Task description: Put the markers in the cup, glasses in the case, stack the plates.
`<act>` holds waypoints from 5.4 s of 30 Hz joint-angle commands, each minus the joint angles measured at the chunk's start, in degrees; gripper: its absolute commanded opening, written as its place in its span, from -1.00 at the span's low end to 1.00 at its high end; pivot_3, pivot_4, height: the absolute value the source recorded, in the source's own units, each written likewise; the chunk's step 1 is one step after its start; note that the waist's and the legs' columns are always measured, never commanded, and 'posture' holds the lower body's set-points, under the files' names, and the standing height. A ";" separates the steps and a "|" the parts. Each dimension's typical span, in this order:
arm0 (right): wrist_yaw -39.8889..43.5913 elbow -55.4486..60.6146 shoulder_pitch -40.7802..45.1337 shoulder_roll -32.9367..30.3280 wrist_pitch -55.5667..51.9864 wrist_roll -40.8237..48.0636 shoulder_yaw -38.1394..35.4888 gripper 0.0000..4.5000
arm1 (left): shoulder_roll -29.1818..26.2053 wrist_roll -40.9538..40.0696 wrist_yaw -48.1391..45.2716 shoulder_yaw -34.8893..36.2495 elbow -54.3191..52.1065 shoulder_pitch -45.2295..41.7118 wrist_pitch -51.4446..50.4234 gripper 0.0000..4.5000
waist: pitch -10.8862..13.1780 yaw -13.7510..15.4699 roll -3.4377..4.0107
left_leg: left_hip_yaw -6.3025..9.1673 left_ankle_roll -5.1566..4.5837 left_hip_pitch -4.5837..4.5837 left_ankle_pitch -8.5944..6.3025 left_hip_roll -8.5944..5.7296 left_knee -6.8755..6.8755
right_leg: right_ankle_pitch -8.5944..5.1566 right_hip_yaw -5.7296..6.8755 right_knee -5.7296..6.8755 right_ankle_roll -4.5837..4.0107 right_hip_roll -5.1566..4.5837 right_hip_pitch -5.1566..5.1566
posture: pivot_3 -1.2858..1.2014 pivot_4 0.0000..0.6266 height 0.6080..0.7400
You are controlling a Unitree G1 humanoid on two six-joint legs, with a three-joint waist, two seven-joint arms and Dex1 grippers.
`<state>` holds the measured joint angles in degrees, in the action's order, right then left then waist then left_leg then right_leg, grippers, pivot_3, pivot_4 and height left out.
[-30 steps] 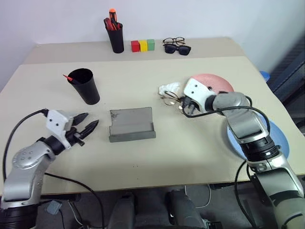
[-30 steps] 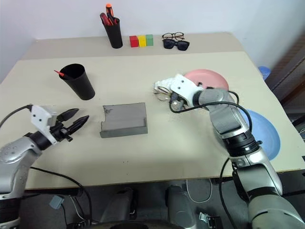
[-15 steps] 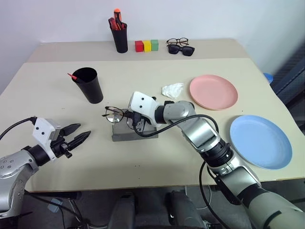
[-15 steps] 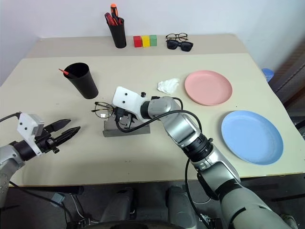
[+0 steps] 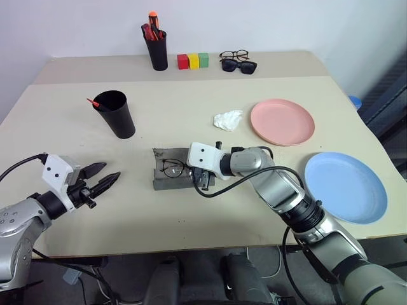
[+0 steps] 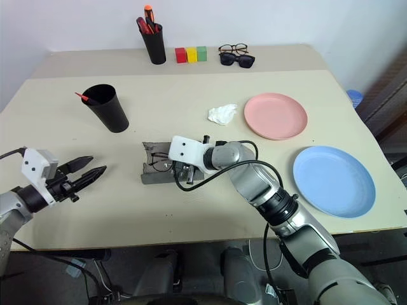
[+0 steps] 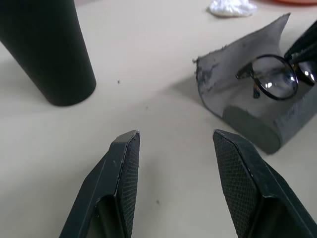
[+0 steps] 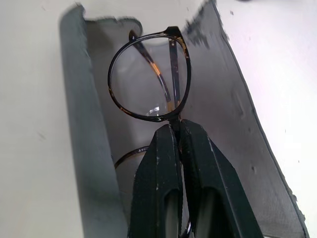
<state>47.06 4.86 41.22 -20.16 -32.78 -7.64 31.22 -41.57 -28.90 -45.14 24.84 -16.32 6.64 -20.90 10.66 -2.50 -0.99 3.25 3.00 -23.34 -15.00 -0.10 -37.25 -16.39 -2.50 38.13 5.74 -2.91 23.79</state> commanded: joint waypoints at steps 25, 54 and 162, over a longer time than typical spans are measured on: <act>4.28 22.25 -11.47 -12.86 -1.88 18.25 -23.23 0.33 | 7.51 5.10 10.69 -27.82 24.53 -48.97 -35.97 -1.00 | -0.01 1.14 -0.05 | 0.05 -0.01 0.00 0.00 -0.09 -0.24 | 0.01 0.00 -0.02 0.02 0.12 -0.17 | 0.03 -0.52 1.00; -19.99 -13.71 0.04 -9.32 4.82 1.05 -19.15 0.33 | 2.54 5.39 -1.57 -19.77 1.36 -20.62 -6.47 -1.00 | -0.01 0.63 -0.02 | -0.01 0.01 0.01 0.01 -0.03 -0.15 | 0.00 -0.04 -0.03 0.00 0.04 -0.13 | 0.03 -0.52 1.00; -8.69 30.01 -52.64 -25.02 -12.25 8.61 -60.85 0.04 | 15.90 8.19 -0.16 -25.21 19.43 -32.53 3.24 -1.00 | -0.10 1.27 0.20 | -0.20 -0.06 0.67 -0.03 -0.04 -0.02 | -0.01 -0.34 -0.14 0.02 0.21 -0.74 | 0.03 -0.52 1.00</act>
<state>37.84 33.03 -11.75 -43.90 -46.27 0.26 -27.92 -25.63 -21.48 -45.19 -0.85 3.51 -25.22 -19.42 10.56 -1.23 -0.79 3.02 2.93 -22.51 -15.04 -0.13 -37.21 -16.40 -2.86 37.98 5.75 -2.67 22.93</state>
